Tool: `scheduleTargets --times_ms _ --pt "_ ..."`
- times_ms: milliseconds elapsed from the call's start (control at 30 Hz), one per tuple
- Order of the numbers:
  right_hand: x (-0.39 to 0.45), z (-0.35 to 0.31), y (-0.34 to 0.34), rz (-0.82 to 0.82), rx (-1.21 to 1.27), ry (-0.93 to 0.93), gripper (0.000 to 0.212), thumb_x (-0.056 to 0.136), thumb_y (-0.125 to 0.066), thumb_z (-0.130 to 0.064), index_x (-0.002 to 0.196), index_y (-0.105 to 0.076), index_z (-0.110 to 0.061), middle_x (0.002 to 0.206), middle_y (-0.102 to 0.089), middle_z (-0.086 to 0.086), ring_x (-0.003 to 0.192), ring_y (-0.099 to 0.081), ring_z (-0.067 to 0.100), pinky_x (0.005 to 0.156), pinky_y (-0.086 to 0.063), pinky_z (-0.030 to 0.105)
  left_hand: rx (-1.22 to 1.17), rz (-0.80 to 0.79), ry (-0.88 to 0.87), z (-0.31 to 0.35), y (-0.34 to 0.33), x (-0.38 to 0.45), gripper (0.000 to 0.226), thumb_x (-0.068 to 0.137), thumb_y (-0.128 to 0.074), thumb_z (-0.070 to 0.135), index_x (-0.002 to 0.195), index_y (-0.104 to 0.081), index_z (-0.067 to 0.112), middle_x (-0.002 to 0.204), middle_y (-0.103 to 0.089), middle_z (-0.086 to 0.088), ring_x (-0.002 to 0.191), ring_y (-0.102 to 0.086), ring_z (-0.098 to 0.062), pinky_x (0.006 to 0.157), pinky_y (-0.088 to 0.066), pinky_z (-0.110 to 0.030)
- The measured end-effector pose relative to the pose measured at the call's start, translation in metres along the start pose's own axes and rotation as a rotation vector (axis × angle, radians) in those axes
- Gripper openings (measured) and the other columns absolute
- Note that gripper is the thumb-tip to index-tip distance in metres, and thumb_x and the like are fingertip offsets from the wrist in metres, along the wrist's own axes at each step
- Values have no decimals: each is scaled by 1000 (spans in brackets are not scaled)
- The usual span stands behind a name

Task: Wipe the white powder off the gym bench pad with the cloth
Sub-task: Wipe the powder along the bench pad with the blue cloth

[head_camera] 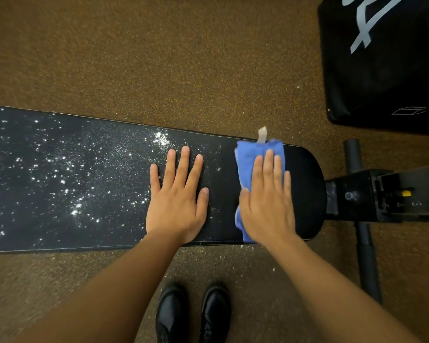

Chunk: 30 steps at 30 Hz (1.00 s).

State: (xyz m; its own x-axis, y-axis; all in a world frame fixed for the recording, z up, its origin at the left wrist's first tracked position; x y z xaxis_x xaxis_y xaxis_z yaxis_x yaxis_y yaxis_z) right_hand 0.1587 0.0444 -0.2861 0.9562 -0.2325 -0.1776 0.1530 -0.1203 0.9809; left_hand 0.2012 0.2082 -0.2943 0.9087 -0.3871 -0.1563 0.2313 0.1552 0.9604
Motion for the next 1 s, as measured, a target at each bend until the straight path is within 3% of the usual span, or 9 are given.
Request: scheduleTargets --times_ms 133,267,367,500,600,700,867,1000 --pt "46 -35 7 33 70 -48 68 100 -25 -37 154 -3 -2 163 1 19 150 5 33 121 -2 50 1 2 5 0 0 0 64 98 -14 47 157 -5 23 165 6 -3 150 14 -23 119 5 -54" --pt "9 -63 -2 15 16 152 67 99 -20 -38 155 -9 -2 163 -4 20 151 0 33 122 -8 50 -35 -4 0 0 0 0 63 98 -13 47 157 -4 24 164 8 -1 149 17 -22 119 8 -53" --pt "-29 -46 -12 -29 -13 251 66 100 -22 -38 155 -9 -5 163 -3 16 151 -1 31 121 -13 51 -27 4 -7 0 1 0 64 98 -16 46 157 -6 23 165 6 -2 150 15 -23 119 5 -54" --pt "-8 -5 -4 4 -27 58 67 96 -18 -37 154 -13 -4 163 -8 16 150 -5 31 120 -16 52 -14 3 -6 0 0 0 64 98 -17 46 157 -8 22 165 4 -3 150 13 -24 119 3 -55" --pt "33 -17 4 28 49 -74 68 95 -20 -35 155 -9 -4 163 -2 17 151 0 33 121 -8 52 -8 1 -2 0 0 0 64 98 -16 46 157 -7 22 165 5 -3 150 14 -24 119 3 -55" --pt "43 -53 2 23 68 -3 67 97 -21 -34 155 -3 -6 164 3 15 151 6 31 121 -3 51 -14 2 1 0 0 0 64 98 -17 45 157 -9 22 165 4 -3 150 13 -23 119 4 -54" --pt "-23 -52 -9 0 10 203 65 99 -20 -37 155 -9 -7 163 -3 14 151 0 30 120 -12 51 -15 -6 2 -1 0 -1 64 98 -14 47 157 -5 23 164 8 -1 149 17 -22 119 6 -54" --pt "-11 0 -5 11 -10 30 66 96 -19 -37 155 -11 -7 163 -6 14 151 -2 29 120 -13 52 -1 -6 0 0 0 0 64 98 -14 47 157 -4 23 165 7 -2 150 16 -23 119 4 -54"
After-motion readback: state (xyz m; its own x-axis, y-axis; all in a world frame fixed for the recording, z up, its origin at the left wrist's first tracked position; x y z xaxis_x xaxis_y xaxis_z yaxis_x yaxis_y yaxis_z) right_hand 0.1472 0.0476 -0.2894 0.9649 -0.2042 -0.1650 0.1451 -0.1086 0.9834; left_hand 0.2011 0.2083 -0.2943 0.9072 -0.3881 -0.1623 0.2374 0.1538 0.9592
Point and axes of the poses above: each hand's wrist, its own x-axis towards the middle knuckle, its own y-axis out of the back of the hand, z = x × y, the point moved 10 cm from there along x, towards the middle knuckle
